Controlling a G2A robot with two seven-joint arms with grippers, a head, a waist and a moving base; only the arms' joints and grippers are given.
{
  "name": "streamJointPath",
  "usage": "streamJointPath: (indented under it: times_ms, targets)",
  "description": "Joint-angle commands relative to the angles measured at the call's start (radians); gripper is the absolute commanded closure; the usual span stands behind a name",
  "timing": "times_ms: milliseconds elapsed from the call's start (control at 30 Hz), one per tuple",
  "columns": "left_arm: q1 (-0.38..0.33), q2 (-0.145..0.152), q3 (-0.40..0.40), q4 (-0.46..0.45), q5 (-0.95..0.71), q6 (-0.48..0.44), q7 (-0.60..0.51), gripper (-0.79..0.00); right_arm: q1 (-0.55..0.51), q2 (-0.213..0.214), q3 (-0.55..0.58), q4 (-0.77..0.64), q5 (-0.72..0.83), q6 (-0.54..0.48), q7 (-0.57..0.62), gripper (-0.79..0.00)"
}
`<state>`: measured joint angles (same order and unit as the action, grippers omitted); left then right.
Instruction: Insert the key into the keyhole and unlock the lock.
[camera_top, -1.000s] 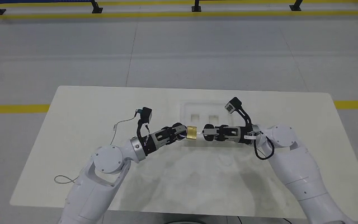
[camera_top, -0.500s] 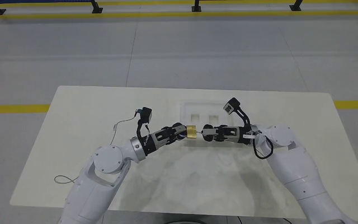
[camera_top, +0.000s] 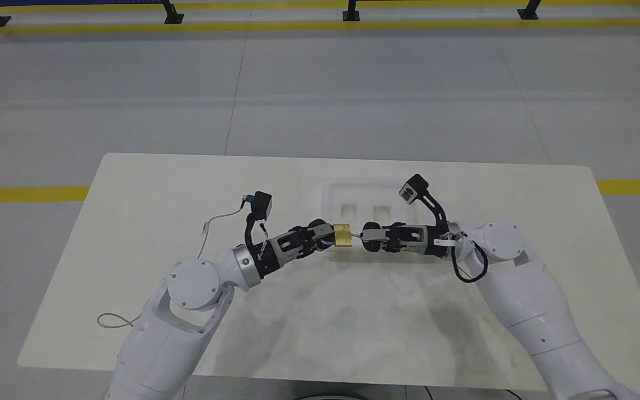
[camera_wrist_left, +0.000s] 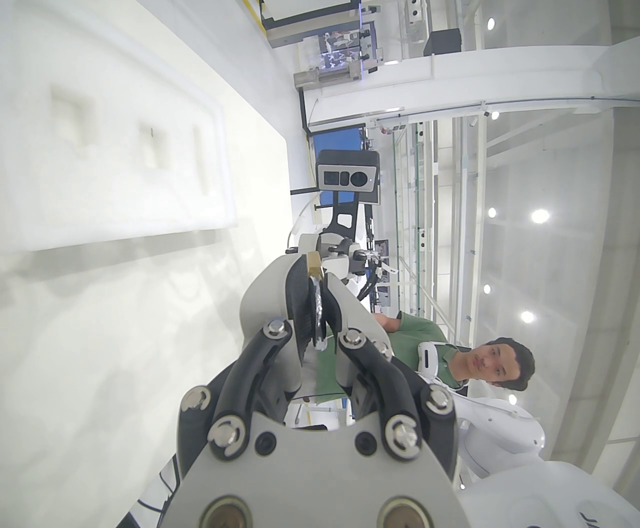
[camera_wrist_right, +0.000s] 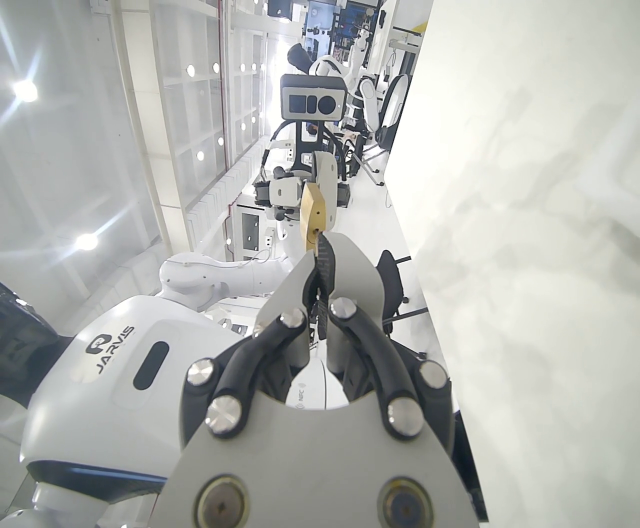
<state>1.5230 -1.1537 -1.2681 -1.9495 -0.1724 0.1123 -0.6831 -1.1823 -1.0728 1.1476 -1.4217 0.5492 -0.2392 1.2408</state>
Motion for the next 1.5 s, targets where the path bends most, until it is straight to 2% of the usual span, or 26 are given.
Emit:
streamJointPath:
  times_ms: [0, 367, 833, 1467]
  targets:
    - [0.001, 0.000, 0.000, 0.000, 0.000, -0.001, 0.003, 0.000, 0.002, 0.000, 0.000, 0.002, 0.001, 0.001, 0.005, 0.000]
    - [-0.011, 0.004, -0.006, 0.012, -0.006, -0.014, -0.006, 0.000, 0.009, 0.005, 0.012, 0.022, 0.008, 0.007, 0.044, 0.000]
    - [-0.042, 0.020, -0.031, 0.045, 0.001, -0.022, -0.124, 0.000, 0.028, 0.022, 0.058, 0.047, 0.012, 0.023, 0.138, 0.000]
    - [-0.046, 0.023, -0.030, 0.045, 0.005, -0.028, -0.133, 0.000, 0.023, 0.026, 0.053, 0.033, 0.018, 0.034, 0.161, 0.000]
